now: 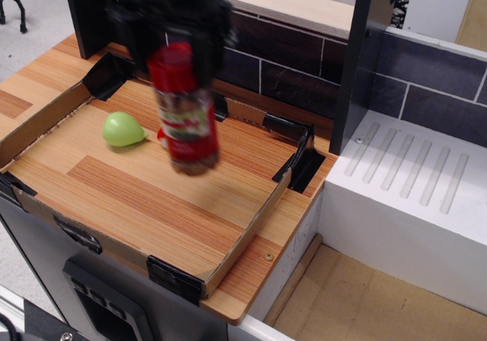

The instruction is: Topple basil bottle

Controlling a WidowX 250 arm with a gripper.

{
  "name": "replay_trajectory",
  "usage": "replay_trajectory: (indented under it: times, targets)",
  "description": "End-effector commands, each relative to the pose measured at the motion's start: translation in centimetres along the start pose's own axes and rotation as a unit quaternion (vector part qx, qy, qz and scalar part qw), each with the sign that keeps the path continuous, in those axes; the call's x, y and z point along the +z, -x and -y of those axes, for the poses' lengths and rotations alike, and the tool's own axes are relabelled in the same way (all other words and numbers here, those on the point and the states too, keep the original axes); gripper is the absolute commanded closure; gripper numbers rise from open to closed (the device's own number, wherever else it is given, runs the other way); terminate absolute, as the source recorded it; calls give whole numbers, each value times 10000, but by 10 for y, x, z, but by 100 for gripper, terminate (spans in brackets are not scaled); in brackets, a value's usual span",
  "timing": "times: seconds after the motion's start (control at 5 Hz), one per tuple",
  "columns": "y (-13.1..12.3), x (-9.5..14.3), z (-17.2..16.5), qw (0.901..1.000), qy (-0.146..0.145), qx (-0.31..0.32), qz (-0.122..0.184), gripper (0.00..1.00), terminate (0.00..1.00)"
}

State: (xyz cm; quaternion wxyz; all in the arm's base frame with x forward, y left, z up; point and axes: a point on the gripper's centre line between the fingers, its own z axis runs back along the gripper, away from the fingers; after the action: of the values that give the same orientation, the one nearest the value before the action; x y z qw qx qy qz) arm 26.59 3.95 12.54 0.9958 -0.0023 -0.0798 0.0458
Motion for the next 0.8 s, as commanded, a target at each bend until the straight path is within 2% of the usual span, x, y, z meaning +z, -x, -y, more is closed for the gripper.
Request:
replay_trajectory:
  times: [0.0, 0.4, 0.6]
  targets:
    - [-16, 0, 26, 9908, 160, -130, 1338, 100, 0]
    - [-44, -6, 37, 9746, 319, 64, 2215, 100, 0]
    - [-49, -21, 41, 9714, 220, 26, 2366, 100, 0]
